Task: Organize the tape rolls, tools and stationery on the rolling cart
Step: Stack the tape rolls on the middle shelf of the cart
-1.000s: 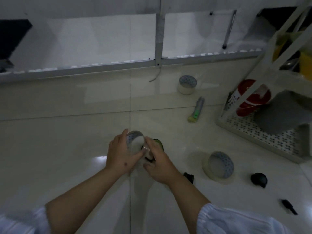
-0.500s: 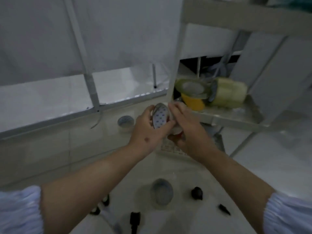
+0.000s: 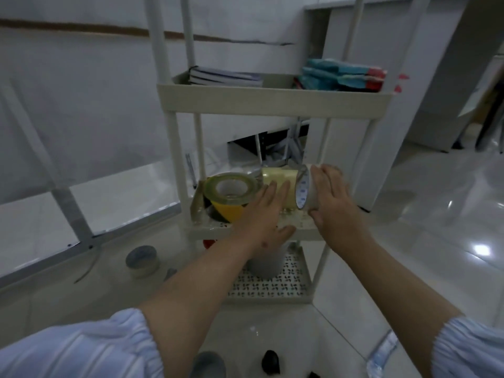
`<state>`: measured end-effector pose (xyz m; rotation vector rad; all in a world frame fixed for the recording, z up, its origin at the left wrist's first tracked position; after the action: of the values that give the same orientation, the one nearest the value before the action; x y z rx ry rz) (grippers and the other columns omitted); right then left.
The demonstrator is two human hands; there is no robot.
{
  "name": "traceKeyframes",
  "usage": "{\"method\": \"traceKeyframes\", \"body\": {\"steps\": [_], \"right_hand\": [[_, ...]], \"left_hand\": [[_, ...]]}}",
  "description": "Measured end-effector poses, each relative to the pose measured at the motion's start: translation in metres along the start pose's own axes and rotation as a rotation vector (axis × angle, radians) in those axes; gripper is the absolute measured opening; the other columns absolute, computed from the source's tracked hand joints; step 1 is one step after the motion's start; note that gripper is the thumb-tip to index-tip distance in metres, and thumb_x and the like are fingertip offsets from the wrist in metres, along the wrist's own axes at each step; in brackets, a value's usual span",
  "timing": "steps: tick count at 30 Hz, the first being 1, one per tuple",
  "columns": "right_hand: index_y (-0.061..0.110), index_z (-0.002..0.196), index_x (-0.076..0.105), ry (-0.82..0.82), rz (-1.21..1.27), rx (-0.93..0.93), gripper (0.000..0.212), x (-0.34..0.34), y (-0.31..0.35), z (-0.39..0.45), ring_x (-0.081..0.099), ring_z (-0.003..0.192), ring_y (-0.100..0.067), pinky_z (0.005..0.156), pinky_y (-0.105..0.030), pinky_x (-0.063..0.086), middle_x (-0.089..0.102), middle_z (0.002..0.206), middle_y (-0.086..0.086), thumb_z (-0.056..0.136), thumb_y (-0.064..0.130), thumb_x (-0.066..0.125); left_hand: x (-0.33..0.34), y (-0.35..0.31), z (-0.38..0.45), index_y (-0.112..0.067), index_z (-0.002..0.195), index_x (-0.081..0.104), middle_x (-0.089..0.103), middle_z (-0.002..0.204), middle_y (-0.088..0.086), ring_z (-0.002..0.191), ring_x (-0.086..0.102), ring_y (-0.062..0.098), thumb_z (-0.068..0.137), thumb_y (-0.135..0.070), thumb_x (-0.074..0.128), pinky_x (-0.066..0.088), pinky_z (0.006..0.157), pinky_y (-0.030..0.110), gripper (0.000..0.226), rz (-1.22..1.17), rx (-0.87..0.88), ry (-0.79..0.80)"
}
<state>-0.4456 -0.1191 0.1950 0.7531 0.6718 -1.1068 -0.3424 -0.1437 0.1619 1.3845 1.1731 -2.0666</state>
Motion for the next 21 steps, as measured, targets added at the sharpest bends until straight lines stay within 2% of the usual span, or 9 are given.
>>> {"method": "traceKeyframes", "body": {"steps": [3,6,8,12,14,17,19,21], "right_hand": [[0.007,0.133,0.024,-0.002,-0.07,0.054,0.092,0.012,-0.018,0.001,0.032,0.127,-0.052,0.092,-0.059,0.041,0.038,0.135,-0.03,0.057,-0.021,0.067],[-0.002,0.138,0.023,0.027,-0.062,0.092,0.079,0.023,-0.025,0.005,0.018,0.134,-0.05,0.102,-0.059,0.031,0.028,0.142,-0.031,0.067,-0.025,0.051],[-0.003,0.14,0.019,0.071,-0.041,0.102,0.074,0.034,-0.028,0.007,0.007,0.138,-0.047,0.108,-0.059,0.023,0.02,0.147,-0.029,0.072,-0.023,0.044],[0.003,0.141,0.017,0.086,0.02,0.138,0.066,0.047,-0.037,0.012,0.002,0.141,-0.037,0.114,-0.051,0.02,0.014,0.151,-0.021,0.082,-0.012,0.042],[0.011,0.143,0.015,0.107,0.022,0.166,0.062,0.052,-0.039,0.014,-0.002,0.143,-0.029,0.113,-0.044,0.02,0.008,0.155,-0.01,0.088,-0.005,0.039],[0.015,0.141,0.021,0.071,0.005,0.224,0.057,0.054,-0.041,0.017,0.006,0.141,-0.029,0.105,-0.046,0.035,0.014,0.154,-0.004,0.09,0.002,0.042],[0.013,0.14,0.023,0.068,-0.022,0.247,0.055,0.06,-0.043,0.02,0.013,0.139,-0.03,0.101,-0.047,0.04,0.018,0.153,-0.006,0.09,0.004,0.045],[0.014,0.141,0.02,0.091,-0.019,0.258,0.054,0.069,-0.048,0.025,0.01,0.141,-0.027,0.106,-0.043,0.034,0.014,0.154,-0.006,0.092,0.007,0.043]], "left_hand": [[0.007,0.0,0.017,-0.016,0.146,-0.008,-0.011,0.157,0.005,0.144,-0.012,0.02,0.093,-0.037,0.046,0.001,0.116,0.035,0.078,0.125,-0.007,0.002],[0.016,-0.001,0.038,-0.013,0.146,-0.007,-0.014,0.157,0.003,0.143,-0.015,0.018,0.094,-0.034,0.044,0.001,0.118,0.04,0.076,0.231,-0.001,-0.013],[0.023,-0.005,0.051,-0.014,0.146,-0.008,-0.014,0.157,0.001,0.143,-0.016,0.016,0.094,-0.032,0.045,0.001,0.117,0.043,0.076,0.277,0.028,-0.003],[0.039,0.002,0.069,-0.017,0.146,-0.01,-0.013,0.157,-0.001,0.143,-0.016,0.015,0.093,-0.04,0.041,0.0,0.115,0.052,0.077,0.331,-0.008,0.018],[0.049,0.015,0.07,-0.019,0.144,-0.017,-0.019,0.156,-0.002,0.142,-0.021,0.014,0.092,-0.05,0.028,-0.003,0.111,0.059,0.075,0.378,-0.063,0.028],[0.06,0.026,0.068,-0.022,0.135,-0.027,-0.031,0.149,-0.004,0.135,-0.03,0.019,0.07,-0.062,-0.007,-0.006,0.108,0.066,0.079,0.42,-0.059,-0.003],[0.062,0.029,0.068,-0.024,0.136,-0.025,-0.032,0.147,-0.005,0.134,-0.031,0.019,0.065,-0.062,-0.011,-0.009,0.108,0.065,0.082,0.398,-0.053,-0.032],[0.061,0.03,0.068,-0.023,0.139,-0.024,-0.033,0.147,-0.007,0.135,-0.032,0.013,0.066,-0.062,-0.012,-0.014,0.107,0.062,0.084,0.394,-0.052,-0.053]]}}
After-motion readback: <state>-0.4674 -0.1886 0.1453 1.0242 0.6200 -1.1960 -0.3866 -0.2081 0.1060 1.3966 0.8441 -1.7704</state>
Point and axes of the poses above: each hand's wrist, its own z-axis towards the middle knuckle, its own x-axis out of the palm, y = z × x, the point moved 8 cm from there along z, towards the middle knuckle
